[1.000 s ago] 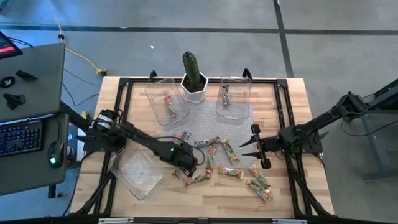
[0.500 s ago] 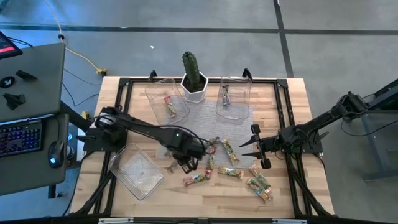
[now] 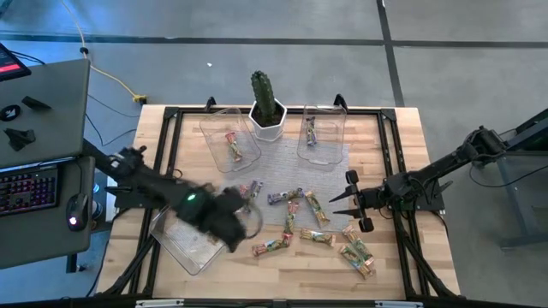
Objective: Pick and place Granola Bars by type
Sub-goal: Put the yellow granola bar into the bottom transparent bin
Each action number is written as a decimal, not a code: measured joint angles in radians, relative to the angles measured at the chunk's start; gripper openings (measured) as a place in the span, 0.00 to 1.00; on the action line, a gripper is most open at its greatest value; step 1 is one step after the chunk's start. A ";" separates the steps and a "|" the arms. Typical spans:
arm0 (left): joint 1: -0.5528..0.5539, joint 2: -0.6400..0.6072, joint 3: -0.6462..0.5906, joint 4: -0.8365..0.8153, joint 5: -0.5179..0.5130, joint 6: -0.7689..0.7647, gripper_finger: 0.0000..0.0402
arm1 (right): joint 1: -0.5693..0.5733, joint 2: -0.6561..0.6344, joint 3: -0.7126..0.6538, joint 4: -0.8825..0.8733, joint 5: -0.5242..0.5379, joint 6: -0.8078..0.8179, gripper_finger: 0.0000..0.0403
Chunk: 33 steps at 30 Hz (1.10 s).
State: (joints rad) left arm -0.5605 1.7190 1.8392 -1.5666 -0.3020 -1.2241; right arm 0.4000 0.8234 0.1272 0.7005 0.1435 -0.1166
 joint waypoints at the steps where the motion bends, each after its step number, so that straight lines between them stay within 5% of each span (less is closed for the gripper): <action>1: -0.033 -0.018 -0.039 -0.001 -0.010 -0.051 0.29 | 0.000 0.000 0.000 0.004 0.005 0.012 0.35; 5: -0.145 -0.061 -0.202 -0.002 -0.045 -0.286 0.29 | -0.001 0.000 0.000 0.016 0.054 0.006 0.35; 12: -0.234 -0.086 -0.519 -0.002 0.042 -0.597 0.29 | -0.001 0.000 0.000 0.064 0.138 -0.064 0.35; 18: -0.217 -0.086 -0.712 0.136 0.194 -0.625 0.29 | -0.001 0.000 0.000 0.099 0.197 -0.067 0.35; 23: -0.216 -0.086 -0.813 0.309 0.210 -0.583 0.29 | -0.001 0.000 0.000 0.091 0.184 -0.040 0.35; 33: -0.217 -0.086 -0.865 0.399 0.263 -0.511 0.41 | -0.001 0.001 0.000 0.052 0.197 0.031 0.35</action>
State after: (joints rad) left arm -0.7773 1.6329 0.9745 -1.1673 -0.0395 -1.7354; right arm 0.3992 0.8246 0.1268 0.7520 0.3409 -0.0860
